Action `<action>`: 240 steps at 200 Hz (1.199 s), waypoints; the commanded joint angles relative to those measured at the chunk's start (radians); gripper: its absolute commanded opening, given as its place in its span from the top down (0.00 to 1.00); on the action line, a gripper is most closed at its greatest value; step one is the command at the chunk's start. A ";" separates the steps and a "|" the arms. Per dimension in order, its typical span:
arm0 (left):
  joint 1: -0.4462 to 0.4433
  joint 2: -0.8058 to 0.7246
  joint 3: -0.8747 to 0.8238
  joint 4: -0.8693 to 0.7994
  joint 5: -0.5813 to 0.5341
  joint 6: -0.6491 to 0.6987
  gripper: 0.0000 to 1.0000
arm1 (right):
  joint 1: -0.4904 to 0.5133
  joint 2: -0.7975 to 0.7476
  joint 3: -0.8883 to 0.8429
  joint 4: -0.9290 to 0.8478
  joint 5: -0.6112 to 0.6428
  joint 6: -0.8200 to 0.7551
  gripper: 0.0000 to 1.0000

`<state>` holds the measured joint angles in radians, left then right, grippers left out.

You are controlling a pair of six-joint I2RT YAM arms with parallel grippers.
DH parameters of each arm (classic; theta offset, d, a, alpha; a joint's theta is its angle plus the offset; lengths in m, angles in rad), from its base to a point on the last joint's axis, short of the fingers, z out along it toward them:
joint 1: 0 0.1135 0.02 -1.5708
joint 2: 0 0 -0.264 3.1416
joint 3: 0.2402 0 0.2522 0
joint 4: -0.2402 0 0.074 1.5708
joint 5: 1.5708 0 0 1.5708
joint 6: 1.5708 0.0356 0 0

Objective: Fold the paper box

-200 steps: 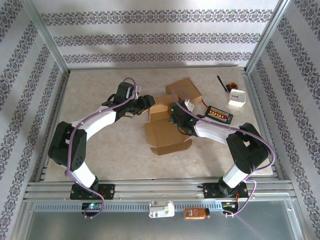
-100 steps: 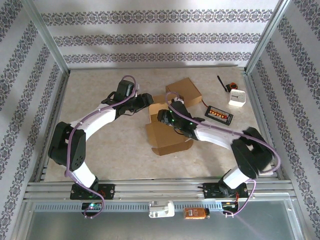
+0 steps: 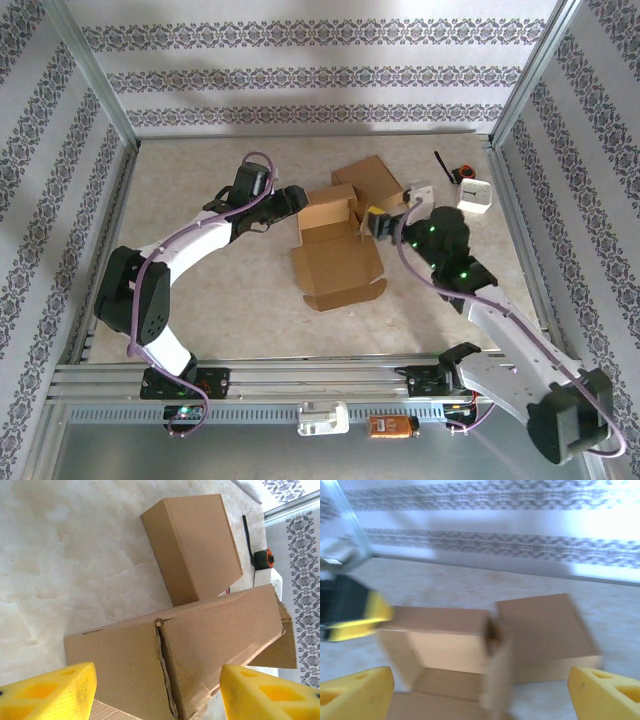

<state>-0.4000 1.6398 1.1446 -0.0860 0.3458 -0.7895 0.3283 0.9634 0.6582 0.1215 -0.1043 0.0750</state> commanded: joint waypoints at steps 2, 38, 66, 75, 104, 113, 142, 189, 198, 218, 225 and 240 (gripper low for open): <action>-0.010 -0.030 0.025 0.015 -0.020 -0.004 0.29 | -0.115 0.107 0.030 -0.050 -0.218 -0.342 0.10; -0.013 -0.004 0.082 -0.055 -0.006 0.021 0.26 | -0.187 0.363 0.173 -0.163 -0.235 -0.596 0.19; -0.013 0.019 0.104 -0.092 -0.026 0.048 0.25 | -0.196 0.539 0.263 -0.167 -0.296 -0.765 0.25; -0.014 0.031 0.115 -0.098 -0.013 0.054 0.26 | -0.196 0.579 0.290 -0.171 -0.320 -0.804 0.27; -0.018 0.061 0.135 -0.118 0.017 0.068 0.29 | -0.192 0.658 0.354 -0.192 -0.396 -0.893 0.31; -0.020 0.066 0.139 -0.121 0.020 0.077 0.30 | -0.187 0.671 0.365 -0.183 -0.407 -0.906 0.32; -0.022 0.082 0.143 -0.130 0.033 0.089 0.33 | -0.180 0.710 0.419 -0.184 -0.476 -0.897 0.35; -0.021 0.120 0.177 -0.137 0.076 0.088 0.35 | -0.154 0.797 0.513 -0.223 -0.537 -0.910 0.41; -0.022 0.123 0.179 -0.129 0.091 0.081 0.35 | -0.146 0.807 0.531 -0.237 -0.548 -0.901 0.43; -0.020 0.123 0.168 -0.104 0.111 0.077 0.35 | -0.119 0.816 0.549 -0.272 -0.566 -0.894 0.44; -0.022 0.122 0.166 -0.103 0.112 0.085 0.35 | -0.107 0.818 0.548 -0.281 -0.563 -0.895 0.44; -0.021 0.126 0.161 -0.101 0.115 0.096 0.36 | -0.079 0.822 0.546 -0.296 -0.541 -0.885 0.44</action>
<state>-0.4122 1.7569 1.2964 -0.1951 0.4255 -0.7204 0.2096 1.7691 1.1809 -0.1207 -0.6029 -0.8154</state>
